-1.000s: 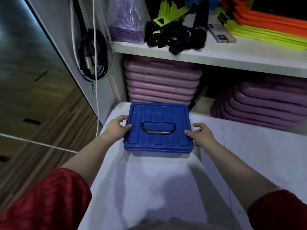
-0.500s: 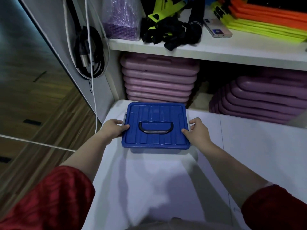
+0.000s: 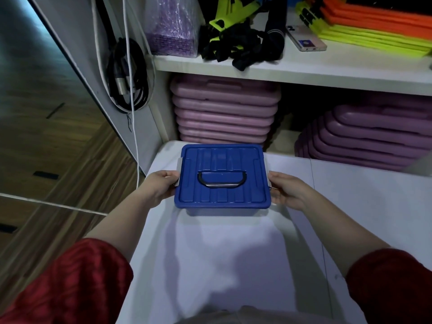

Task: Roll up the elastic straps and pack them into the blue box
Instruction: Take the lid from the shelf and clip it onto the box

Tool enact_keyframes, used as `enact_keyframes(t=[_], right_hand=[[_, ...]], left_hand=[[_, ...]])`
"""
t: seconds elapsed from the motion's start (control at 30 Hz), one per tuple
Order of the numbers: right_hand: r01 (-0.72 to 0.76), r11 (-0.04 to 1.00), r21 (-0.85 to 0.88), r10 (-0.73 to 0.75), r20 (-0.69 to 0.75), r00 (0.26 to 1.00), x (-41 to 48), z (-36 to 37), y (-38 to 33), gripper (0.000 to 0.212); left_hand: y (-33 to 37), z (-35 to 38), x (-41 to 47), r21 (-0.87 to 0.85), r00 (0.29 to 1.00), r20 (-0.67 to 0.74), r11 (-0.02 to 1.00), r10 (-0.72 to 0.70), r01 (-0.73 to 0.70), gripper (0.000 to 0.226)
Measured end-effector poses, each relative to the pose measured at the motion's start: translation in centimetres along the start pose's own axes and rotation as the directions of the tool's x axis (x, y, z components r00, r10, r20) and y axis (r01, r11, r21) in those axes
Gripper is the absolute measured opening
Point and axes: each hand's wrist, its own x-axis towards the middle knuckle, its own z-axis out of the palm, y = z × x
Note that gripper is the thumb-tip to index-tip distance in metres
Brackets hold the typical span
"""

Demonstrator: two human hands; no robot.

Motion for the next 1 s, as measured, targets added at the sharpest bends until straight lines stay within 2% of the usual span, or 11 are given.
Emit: enact_keyframes(t=[0.13,0.23,0.27,0.4,0.43,0.53,0.6,0.73,1.0], right_hand=[[-0.053,0.985,-0.163,0.052,-0.012,0.999,0.4,0.5,-1.1,0.025],[-0.019,0.962,-0.271,0.004,-0.056,0.998,0.4,1.9,-1.2,0.007],[0.007,0.955,-0.297,-0.035,-0.088,0.996,0.6,2.2,-1.1,0.009],[0.039,0.934,-0.355,-0.091,-0.131,0.987,1.0,2.5,-0.8,0.015],[0.040,0.933,-0.357,-0.093,-0.132,0.987,1.0,2.5,-0.8,0.017],[0.060,0.925,-0.374,-0.123,-0.148,0.981,1.0,2.5,-0.6,0.029],[0.075,0.925,-0.372,-0.145,-0.165,0.976,1.2,2.5,-0.2,0.029],[0.113,0.939,-0.324,-0.181,-0.190,0.965,1.4,2.6,0.1,0.026],[0.135,0.938,-0.320,-0.235,-0.298,0.925,3.6,2.4,-1.2,0.033]], left_hand=[[1.2,0.4,-0.1,0.152,0.999,-0.024,0.988,0.033,-0.029,0.019],[1.5,0.7,0.3,0.248,0.995,-0.071,0.968,0.069,-0.049,0.019],[1.5,0.9,0.4,0.299,0.992,-0.091,0.953,0.088,-0.057,0.018],[1.4,1.6,0.2,0.637,0.964,-0.136,0.765,0.230,-0.093,0.025],[1.3,1.7,0.3,0.646,0.961,-0.139,0.758,0.240,-0.095,0.025],[1.0,1.5,0.3,0.550,0.965,-0.168,0.831,0.200,-0.077,0.029],[1.1,1.4,0.5,0.536,0.968,-0.170,0.842,0.187,-0.068,0.034],[1.7,1.7,1.2,0.565,0.958,-0.174,0.820,0.227,-0.092,0.037],[5.2,3.5,4.6,0.663,0.950,-0.122,0.736,0.288,-0.138,0.031]])
